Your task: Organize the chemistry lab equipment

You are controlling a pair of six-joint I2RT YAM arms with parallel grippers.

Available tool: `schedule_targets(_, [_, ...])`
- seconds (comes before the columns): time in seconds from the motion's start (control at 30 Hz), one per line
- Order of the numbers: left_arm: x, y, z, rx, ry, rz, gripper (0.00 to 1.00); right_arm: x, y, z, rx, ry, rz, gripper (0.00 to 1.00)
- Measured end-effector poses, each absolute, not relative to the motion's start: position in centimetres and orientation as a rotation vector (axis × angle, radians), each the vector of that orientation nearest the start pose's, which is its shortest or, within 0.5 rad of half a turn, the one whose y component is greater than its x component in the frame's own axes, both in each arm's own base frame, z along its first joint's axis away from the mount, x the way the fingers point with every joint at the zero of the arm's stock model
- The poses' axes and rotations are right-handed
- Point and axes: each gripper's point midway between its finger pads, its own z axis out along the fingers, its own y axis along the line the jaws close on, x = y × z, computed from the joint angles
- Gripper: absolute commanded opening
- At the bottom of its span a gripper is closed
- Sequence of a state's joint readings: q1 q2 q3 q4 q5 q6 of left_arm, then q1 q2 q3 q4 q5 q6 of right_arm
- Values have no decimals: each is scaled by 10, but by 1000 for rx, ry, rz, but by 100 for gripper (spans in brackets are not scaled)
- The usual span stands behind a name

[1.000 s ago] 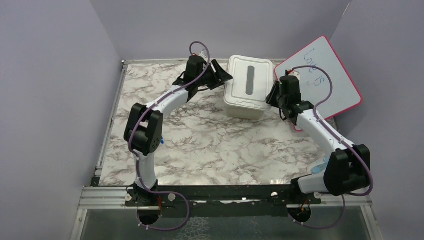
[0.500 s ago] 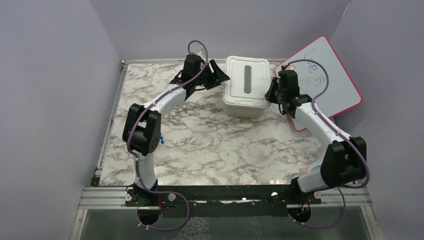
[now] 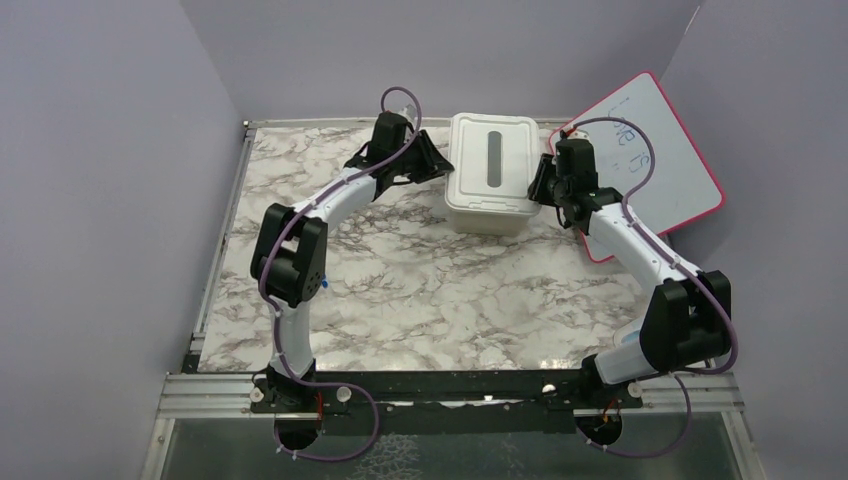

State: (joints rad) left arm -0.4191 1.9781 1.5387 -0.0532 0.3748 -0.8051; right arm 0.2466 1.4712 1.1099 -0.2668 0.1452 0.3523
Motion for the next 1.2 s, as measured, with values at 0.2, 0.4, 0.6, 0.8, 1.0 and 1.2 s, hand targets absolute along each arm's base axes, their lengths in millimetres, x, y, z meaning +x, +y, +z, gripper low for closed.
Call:
schedule_targets(0.2, [478,-310,177,-127,2234,-1024,51,413,93,172,194,2188,178,46])
schedule_targets(0.4, [492,-294,192,-37,2232,-842,71,400,90,214,196,2085,214,58])
schedule_targets(0.6, [469,-262,225,25,2181,-704,89,374,85,265,206,1950,275,98])
schedule_targets(0.8, [392,-196,261,39,2103,-513,99,336,84,268,220,1963,336,100])
schedule_targets(1.0, [328,-126,286,2,2012,-285,99,288,73,285,270,1916,376,100])
schedule_targets(1.2, [272,-65,341,-62,1830,-131,99,254,56,320,290,1772,371,100])
